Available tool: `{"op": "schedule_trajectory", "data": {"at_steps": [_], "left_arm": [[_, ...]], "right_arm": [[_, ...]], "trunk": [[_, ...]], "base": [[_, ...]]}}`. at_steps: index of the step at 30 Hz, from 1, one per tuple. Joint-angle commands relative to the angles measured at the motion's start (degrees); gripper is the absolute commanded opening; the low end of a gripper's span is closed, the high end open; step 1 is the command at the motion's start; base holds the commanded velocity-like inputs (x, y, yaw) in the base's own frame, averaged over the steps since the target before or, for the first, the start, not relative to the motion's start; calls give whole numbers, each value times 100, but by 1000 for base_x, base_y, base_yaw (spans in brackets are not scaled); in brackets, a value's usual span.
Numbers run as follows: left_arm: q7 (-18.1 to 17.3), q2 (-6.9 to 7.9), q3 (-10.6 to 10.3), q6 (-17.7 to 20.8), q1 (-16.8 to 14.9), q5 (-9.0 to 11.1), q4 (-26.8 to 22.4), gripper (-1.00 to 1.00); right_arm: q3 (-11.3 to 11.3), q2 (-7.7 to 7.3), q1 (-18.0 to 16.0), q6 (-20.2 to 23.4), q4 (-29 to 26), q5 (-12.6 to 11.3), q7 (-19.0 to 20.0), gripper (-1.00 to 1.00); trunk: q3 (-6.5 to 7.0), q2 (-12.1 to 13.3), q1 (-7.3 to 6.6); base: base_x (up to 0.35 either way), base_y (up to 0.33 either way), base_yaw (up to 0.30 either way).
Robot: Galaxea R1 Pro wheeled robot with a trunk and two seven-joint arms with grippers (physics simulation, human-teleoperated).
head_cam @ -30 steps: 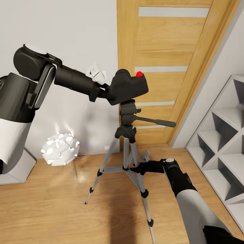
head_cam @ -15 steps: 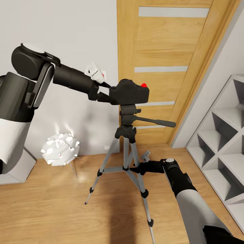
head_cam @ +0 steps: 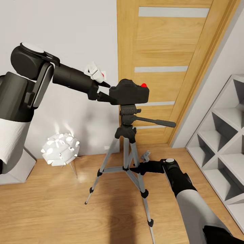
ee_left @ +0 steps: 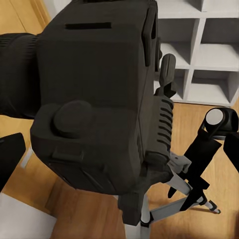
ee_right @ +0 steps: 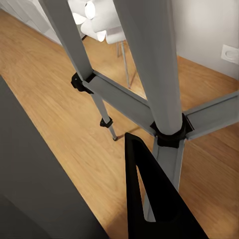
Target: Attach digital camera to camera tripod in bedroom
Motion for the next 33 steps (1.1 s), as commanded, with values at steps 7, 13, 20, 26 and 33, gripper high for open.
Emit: {"op": "schedule_trajectory", "data": {"at_steps": [7,13,20,26,33], "left_arm": [[-6,4,-5,111,-5,116,-2,100],[-13,2,284,105,-4,129,8,100],[109,42,1521,123,-4,181,430,100],[162,40,1832,135,-4,209,945,100],[177,55,1875,148,-4,214,1212,100]], "right_arm": [[-36,13,-3,83,199,82,58,-100],[-36,13,-3,96,199,81,58,-100],[-36,13,-3,97,199,82,58,-100],[-36,13,-2,92,199,77,58,-100],[-36,13,-1,88,204,79,58,-100]], "trunk": [[-12,-7,6],[-12,-7,6],[-12,-7,6],[-12,-7,6],[-12,-7,6]], "base": [[0,0,0],[0,0,0],[0,0,0],[0,0,0],[0,0,0]]}}
